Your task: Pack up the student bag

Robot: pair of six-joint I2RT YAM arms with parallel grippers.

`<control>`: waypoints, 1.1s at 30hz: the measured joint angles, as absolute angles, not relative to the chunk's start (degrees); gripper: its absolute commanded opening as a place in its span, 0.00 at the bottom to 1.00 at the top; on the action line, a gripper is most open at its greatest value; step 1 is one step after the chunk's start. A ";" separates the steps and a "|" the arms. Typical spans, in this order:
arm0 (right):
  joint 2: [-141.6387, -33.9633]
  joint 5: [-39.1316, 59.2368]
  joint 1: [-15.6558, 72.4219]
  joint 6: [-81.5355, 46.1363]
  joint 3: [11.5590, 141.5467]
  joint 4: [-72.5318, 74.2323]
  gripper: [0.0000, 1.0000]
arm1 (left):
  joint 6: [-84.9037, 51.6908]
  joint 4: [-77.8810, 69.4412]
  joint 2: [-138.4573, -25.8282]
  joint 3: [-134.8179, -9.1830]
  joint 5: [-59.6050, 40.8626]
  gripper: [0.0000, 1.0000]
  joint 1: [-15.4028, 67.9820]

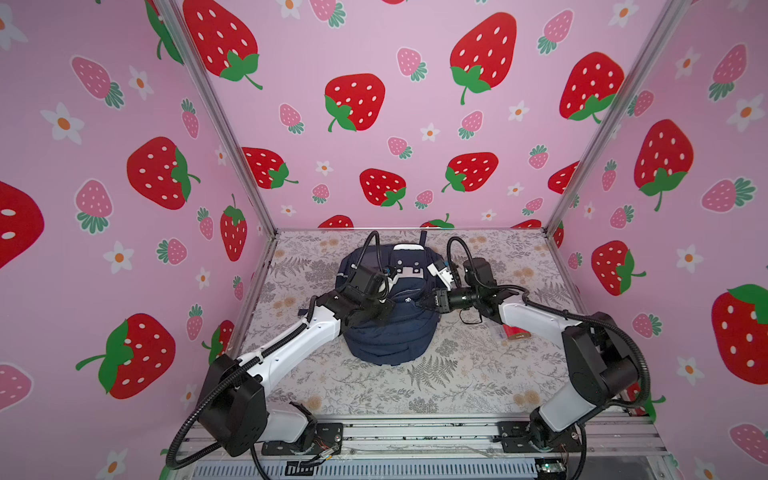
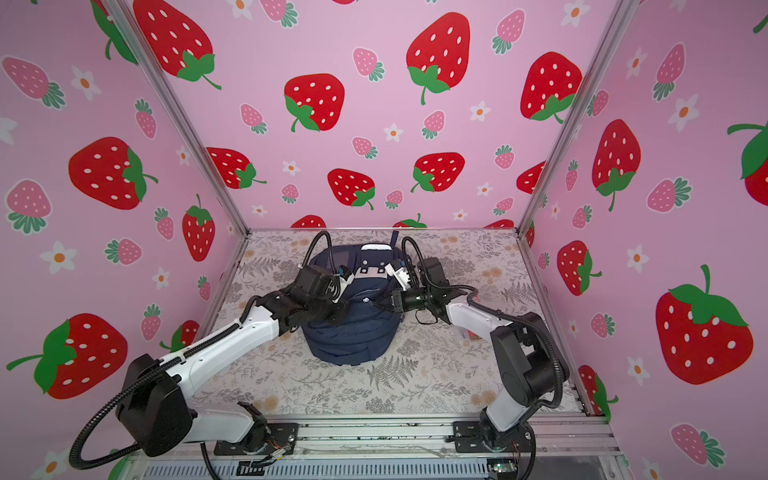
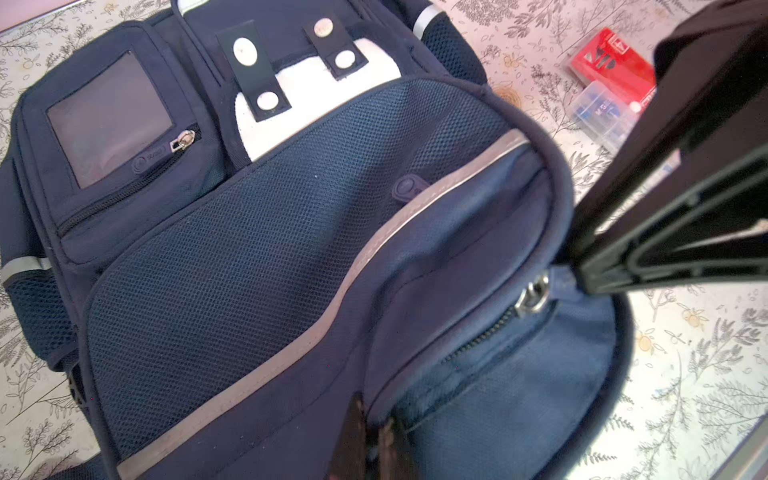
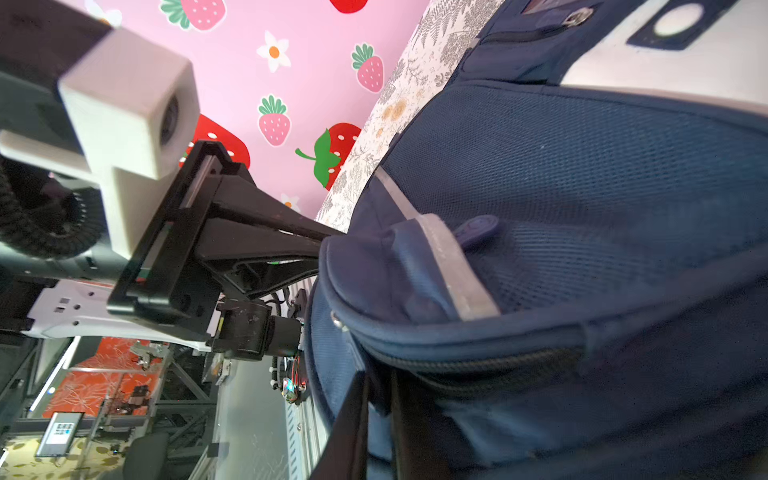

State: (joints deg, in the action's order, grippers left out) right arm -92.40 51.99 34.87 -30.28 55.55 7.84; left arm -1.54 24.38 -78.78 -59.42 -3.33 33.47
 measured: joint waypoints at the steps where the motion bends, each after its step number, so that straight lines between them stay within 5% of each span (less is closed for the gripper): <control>1: -91.50 50.28 35.70 -29.58 56.21 5.89 0.26 | -1.61 24.16 -78.78 -59.42 -3.57 0.00 33.50; 4: -88.62 42.46 37.74 -27.38 59.05 -0.67 0.46 | -1.69 23.77 -78.81 -59.42 -4.19 0.00 33.65; 6: -87.26 37.12 38.41 -26.61 61.60 -4.25 0.49 | -1.74 23.73 -78.81 -59.44 -5.04 0.00 33.65; 15: -89.91 27.03 38.22 -23.59 66.11 -10.81 0.43 | -2.20 23.22 -78.83 -59.44 -7.07 0.00 33.56; 33: -88.14 24.32 40.91 -21.87 65.17 -12.25 0.55 | -3.33 23.81 -79.35 -60.01 -8.43 0.00 33.47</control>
State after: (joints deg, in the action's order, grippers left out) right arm -88.14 24.32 40.91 -21.87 65.17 -12.25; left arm -3.33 23.81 -79.35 -60.01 -8.43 33.47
